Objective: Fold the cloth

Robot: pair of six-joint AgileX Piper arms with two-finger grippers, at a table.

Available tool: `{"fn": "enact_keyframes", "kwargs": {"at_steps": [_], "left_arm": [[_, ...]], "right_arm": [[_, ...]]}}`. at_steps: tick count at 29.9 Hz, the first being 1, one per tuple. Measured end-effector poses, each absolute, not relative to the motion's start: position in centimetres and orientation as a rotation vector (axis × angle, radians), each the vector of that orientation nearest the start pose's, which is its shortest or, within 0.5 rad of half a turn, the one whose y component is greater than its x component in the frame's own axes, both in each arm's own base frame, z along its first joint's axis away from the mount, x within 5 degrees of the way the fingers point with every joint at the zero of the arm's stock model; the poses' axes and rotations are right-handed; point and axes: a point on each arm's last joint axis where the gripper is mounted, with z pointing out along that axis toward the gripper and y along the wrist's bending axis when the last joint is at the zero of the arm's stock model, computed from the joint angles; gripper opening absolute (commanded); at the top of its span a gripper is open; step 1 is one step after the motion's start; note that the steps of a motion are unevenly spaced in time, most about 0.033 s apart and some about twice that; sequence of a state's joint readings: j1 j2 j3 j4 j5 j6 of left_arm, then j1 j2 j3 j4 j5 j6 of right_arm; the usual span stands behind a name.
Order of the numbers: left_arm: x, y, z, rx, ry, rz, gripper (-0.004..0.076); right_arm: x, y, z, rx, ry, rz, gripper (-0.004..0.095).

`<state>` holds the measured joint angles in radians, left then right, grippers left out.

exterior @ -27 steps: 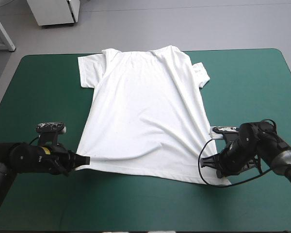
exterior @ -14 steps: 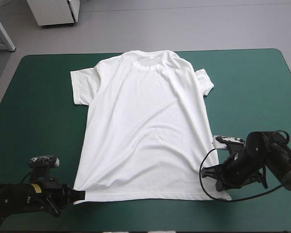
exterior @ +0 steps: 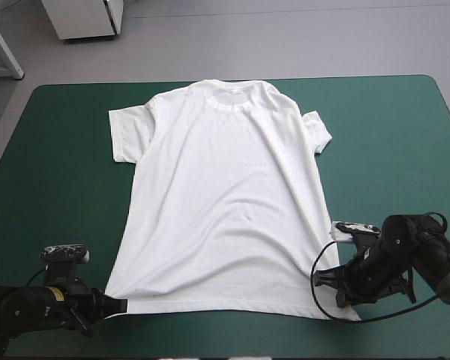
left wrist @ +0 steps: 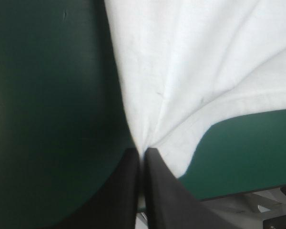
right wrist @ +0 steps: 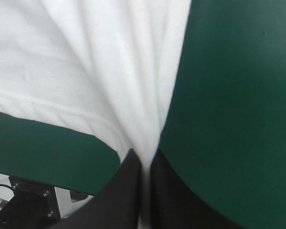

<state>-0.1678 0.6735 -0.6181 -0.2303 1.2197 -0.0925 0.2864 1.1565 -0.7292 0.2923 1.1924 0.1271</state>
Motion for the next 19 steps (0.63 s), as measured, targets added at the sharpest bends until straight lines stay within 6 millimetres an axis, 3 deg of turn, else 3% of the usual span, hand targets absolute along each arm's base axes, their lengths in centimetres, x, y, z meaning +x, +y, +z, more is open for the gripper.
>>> {"fn": "enact_keyframes", "kwargs": {"at_steps": [4,6,9,13,16,19], "left_arm": [[8.2,-3.4,27.7,0.054,2.776,-0.388,0.0214],[8.1,-3.4,27.7,0.057,2.783,-0.4,0.0307],[8.1,-3.6,27.8,0.068,2.781,-0.431,0.0415],[8.3,-3.7,29.6,0.094,2.721,-0.444,0.0428],[8.6,-3.8,32.5,0.128,2.608,-0.44,0.0427],[9.2,-3.7,36.3,0.141,2.446,-0.422,0.0426]], "right_arm": [[15.6,7.1,24.7,-0.111,3.129,0.431,0.0558],[15.6,7.1,24.7,-0.112,3.134,0.431,0.0647],[15.7,7.2,25.1,-0.116,3.129,0.434,0.0634],[16.7,7.5,27.1,-0.13,3.055,0.452,0.0546],[17.8,7.7,29.9,-0.151,2.947,0.463,0.0508],[19.0,7.8,34.0,-0.179,2.801,0.456,0.0491]]}}
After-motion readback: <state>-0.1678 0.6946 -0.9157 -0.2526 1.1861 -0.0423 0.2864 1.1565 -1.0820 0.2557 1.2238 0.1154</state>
